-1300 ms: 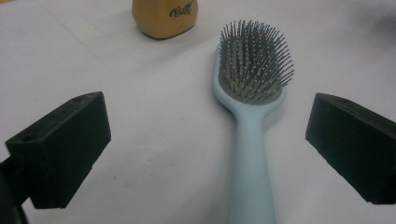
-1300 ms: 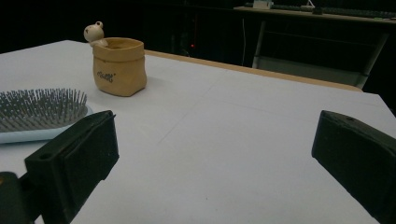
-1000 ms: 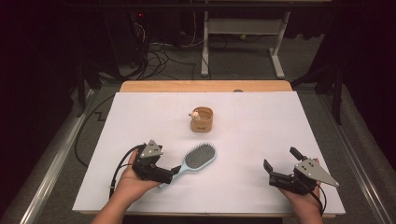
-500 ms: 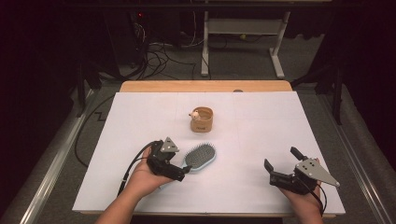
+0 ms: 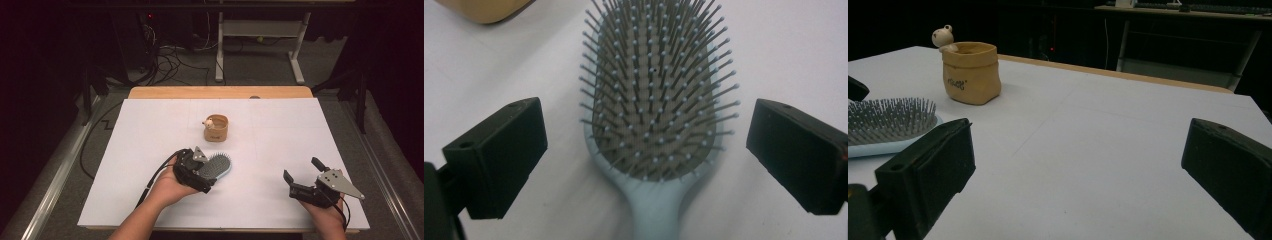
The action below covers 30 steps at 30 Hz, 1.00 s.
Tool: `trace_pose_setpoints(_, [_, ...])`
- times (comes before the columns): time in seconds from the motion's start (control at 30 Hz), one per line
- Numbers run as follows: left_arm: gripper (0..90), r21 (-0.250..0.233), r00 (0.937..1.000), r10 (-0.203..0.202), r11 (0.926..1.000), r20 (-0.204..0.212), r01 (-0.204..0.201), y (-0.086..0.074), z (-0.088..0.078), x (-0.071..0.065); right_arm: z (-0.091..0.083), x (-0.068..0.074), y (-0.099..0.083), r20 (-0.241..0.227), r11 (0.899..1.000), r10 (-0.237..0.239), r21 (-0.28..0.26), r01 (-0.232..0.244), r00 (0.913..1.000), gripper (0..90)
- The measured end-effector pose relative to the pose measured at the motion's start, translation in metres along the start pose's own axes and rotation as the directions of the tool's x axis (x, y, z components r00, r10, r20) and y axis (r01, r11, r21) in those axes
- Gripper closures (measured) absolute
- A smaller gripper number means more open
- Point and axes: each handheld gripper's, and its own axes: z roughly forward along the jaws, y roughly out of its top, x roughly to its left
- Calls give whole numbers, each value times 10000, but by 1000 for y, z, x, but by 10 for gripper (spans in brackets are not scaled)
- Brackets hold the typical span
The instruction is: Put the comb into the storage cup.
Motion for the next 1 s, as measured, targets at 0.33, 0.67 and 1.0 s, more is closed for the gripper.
trace_pose_setpoints(0.33, [74, 673, 9998, -145, 9976, -149, 155, 10, 14, 1, 0, -1, 0, -15, 10000, -7, -25, 7, 10000, 14])
trace_pose_setpoints(0.67, [87, 1336, 9996, -236, 9908, 141, 215, 18, 22, 1, 0, 0, 0, -3, 10000, -44, -28, 44, 10000, 14])
trace_pose_setpoints(1.0, [160, 1619, 9989, -335, 9864, 332, 277, 18, 28, 2, -1, 0, 0, 10, 10000, -51, -31, 51, 10000, 14])
